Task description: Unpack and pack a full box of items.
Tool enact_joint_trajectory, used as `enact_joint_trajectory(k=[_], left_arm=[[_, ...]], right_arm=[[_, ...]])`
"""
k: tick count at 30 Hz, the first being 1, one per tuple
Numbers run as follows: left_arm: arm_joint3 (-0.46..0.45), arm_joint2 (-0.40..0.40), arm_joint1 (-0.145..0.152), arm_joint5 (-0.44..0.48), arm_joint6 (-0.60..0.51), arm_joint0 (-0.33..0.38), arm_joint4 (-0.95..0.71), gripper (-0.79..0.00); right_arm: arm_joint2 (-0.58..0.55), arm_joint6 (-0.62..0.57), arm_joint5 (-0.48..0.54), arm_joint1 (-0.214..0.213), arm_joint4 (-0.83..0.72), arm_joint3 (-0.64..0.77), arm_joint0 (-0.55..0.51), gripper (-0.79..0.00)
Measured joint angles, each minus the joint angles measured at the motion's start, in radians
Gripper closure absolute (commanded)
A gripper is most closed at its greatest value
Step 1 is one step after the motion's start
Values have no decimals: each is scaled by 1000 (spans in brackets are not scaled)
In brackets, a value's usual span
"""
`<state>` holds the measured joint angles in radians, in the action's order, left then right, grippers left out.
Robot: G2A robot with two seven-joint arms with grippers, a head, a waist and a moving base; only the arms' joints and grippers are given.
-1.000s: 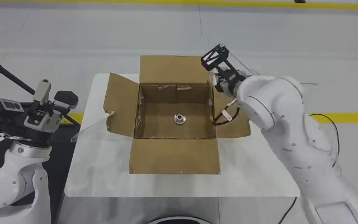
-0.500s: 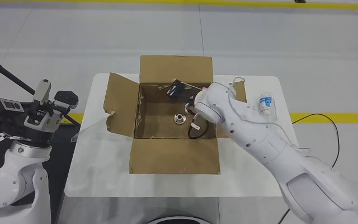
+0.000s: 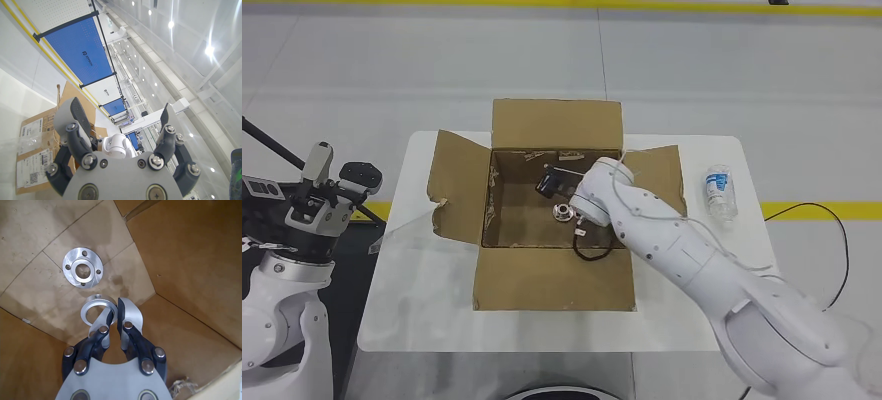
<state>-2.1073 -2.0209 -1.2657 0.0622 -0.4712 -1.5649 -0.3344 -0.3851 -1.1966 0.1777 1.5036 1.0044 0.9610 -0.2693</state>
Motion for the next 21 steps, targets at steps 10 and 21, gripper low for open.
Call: enact_joint_trajectory(k=[10, 21], left_arm=[[0, 0, 0, 0, 0, 0, 0, -785], [0, 0, 0, 0, 0, 0, 0, -785]], right_arm=[[-3, 5, 22, 39, 11, -65, 7, -222], [-111, -96, -7, -15, 67, 196, -50, -314]])
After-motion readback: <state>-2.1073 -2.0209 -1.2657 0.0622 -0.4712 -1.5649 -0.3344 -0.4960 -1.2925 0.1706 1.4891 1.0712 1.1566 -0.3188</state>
